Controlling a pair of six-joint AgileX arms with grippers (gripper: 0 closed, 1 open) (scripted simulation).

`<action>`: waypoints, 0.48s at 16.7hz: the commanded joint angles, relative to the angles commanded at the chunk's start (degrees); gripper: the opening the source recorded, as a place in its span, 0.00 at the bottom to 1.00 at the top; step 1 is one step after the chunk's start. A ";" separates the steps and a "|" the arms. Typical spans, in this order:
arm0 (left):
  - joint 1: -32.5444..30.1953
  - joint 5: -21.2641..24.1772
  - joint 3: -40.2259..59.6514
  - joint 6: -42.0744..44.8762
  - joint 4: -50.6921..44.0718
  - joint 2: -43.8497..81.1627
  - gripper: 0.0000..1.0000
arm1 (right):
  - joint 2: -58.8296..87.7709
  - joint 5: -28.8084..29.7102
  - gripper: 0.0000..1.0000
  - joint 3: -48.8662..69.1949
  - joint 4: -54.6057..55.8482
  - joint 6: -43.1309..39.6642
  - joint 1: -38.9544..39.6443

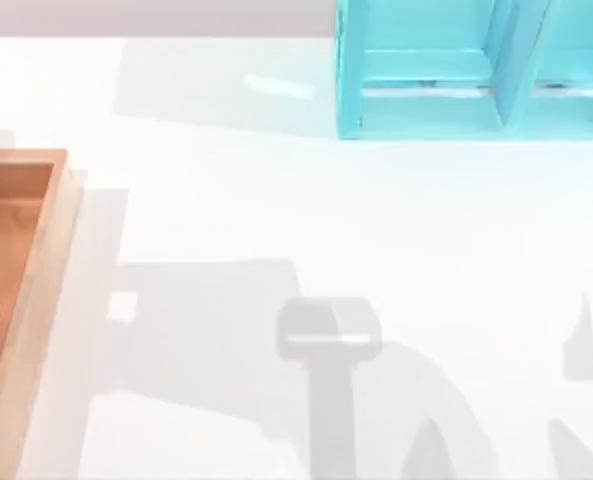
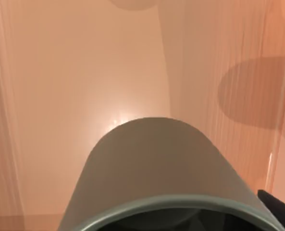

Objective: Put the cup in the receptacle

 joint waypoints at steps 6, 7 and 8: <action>0.44 -0.07 -5.79 0.44 6.48 0.30 0.00 | 0.00 0.00 1.00 0.00 0.00 0.00 0.00; 0.64 -0.05 -7.91 0.63 8.84 0.47 0.00 | 0.00 0.00 1.00 0.00 0.00 0.00 0.00; 0.83 -0.02 -10.02 0.83 11.03 0.69 0.00 | 0.00 0.00 1.00 0.00 0.00 0.00 0.00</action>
